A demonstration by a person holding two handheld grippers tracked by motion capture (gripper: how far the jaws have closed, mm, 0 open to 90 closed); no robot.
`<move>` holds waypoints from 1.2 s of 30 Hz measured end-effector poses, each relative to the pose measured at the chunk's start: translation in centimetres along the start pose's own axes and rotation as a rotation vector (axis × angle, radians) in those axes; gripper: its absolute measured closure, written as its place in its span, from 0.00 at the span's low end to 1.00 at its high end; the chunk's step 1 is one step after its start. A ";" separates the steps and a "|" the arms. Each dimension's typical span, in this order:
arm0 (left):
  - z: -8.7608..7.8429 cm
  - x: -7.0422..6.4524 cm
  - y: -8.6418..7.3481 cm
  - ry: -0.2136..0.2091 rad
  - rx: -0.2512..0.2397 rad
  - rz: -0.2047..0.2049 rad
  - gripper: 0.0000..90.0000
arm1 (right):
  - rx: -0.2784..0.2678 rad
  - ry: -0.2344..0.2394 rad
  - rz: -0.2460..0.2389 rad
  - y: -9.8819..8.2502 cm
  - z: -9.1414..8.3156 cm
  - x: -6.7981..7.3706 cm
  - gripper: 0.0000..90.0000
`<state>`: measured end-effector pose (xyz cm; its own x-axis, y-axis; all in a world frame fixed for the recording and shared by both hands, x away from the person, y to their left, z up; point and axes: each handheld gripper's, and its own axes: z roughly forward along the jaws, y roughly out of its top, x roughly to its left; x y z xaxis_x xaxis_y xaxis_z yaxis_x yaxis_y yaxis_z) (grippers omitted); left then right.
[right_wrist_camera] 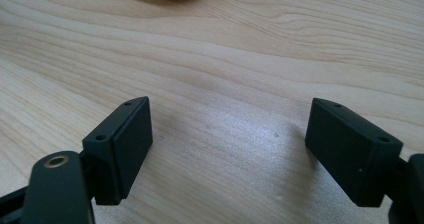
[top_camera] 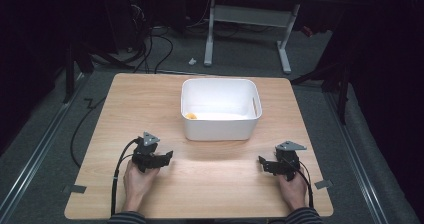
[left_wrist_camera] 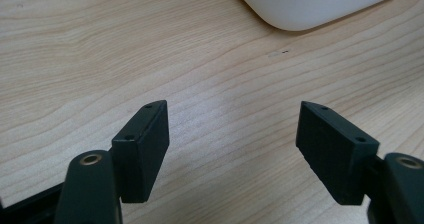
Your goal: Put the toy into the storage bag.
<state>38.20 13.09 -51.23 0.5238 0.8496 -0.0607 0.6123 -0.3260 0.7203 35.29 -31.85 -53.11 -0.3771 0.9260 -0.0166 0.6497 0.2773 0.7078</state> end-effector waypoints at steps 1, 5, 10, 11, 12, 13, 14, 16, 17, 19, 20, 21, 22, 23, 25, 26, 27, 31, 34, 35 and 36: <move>0.0 -0.1 0.0 -0.002 -0.001 0.003 0.33 | 0.000 0.000 0.000 0.0 0.0 0.0 0.21; 0.3 -0.2 0.0 0.005 0.006 0.008 0.33 | 0.000 0.000 0.000 0.0 0.0 0.0 0.21; 1.0 -0.3 -0.5 0.017 0.016 0.004 0.33 | 0.000 0.000 0.000 0.0 0.0 0.0 0.21; 1.0 -0.3 -0.5 0.017 0.016 0.004 0.33 | 0.000 0.000 0.000 0.0 0.0 0.0 0.21; 1.1 -0.4 -0.6 0.021 0.017 0.009 0.33 | 0.000 0.000 0.000 0.0 0.0 0.0 0.21; 1.2 -0.5 -0.7 0.016 0.014 0.007 0.33 | 0.000 0.000 0.000 0.0 0.0 0.0 0.21; 1.2 -0.6 -0.7 0.015 0.012 0.005 0.33 | 0.000 0.000 0.000 0.0 0.0 0.0 0.21; 1.4 -0.6 -0.7 0.012 0.010 0.008 0.33 | 0.000 0.000 0.001 0.0 0.0 0.0 0.21; 1.5 -0.7 -0.8 0.015 0.007 0.008 0.33 | 0.000 0.000 0.000 0.0 0.0 0.0 0.21; 1.6 -0.7 -0.8 0.018 0.006 0.011 0.33 | 0.000 0.000 0.001 0.0 0.0 0.0 0.21; 1.7 -0.7 -0.8 0.018 0.004 0.009 0.33 | 0.000 0.000 0.000 0.0 0.0 0.0 0.21; 1.7 -0.7 -0.8 0.018 0.004 0.009 0.33 | 0.000 0.000 0.000 0.0 0.0 0.0 0.21; 1.8 -0.7 -0.9 0.016 0.005 0.007 0.33 | 0.000 0.000 0.000 0.0 0.0 0.0 0.21; 1.9 -0.7 -0.9 0.019 0.002 0.007 0.33 | 0.000 0.000 0.000 0.0 0.0 0.0 0.21; 1.9 -0.9 -1.0 0.037 0.003 0.020 0.33 | 0.000 0.000 0.000 0.0 0.0 0.0 0.21; 1.9 -0.9 -1.0 0.038 0.002 0.021 0.33 | 0.000 0.000 0.000 0.0 0.0 0.0 0.21; 1.9 -0.9 -1.0 0.038 0.002 0.021 0.32 | 0.000 0.000 0.000 0.0 0.0 0.0 0.21; 2.0 -1.0 -1.4 0.049 -0.030 0.023 0.31 | 0.000 0.000 0.000 0.0 0.0 0.0 0.21; 2.0 -1.0 -1.4 0.051 -0.030 0.018 0.30 | 0.000 0.000 0.000 0.0 0.0 0.0 0.21; 2.0 -1.0 -1.4 0.052 -0.030 0.018 0.29 | 0.000 0.000 0.000 0.0 0.0 0.0 0.21; 2.0 -1.0 -1.4 0.053 -0.029 0.018 0.29 | 0.000 -0.001 0.000 0.0 0.0 0.0 0.21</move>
<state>38.00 11.90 -53.58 0.5020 0.8648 -0.0116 0.5854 -0.3300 0.7405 35.29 -31.84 -53.11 -0.3765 0.9263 -0.0167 0.6496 0.2769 0.7081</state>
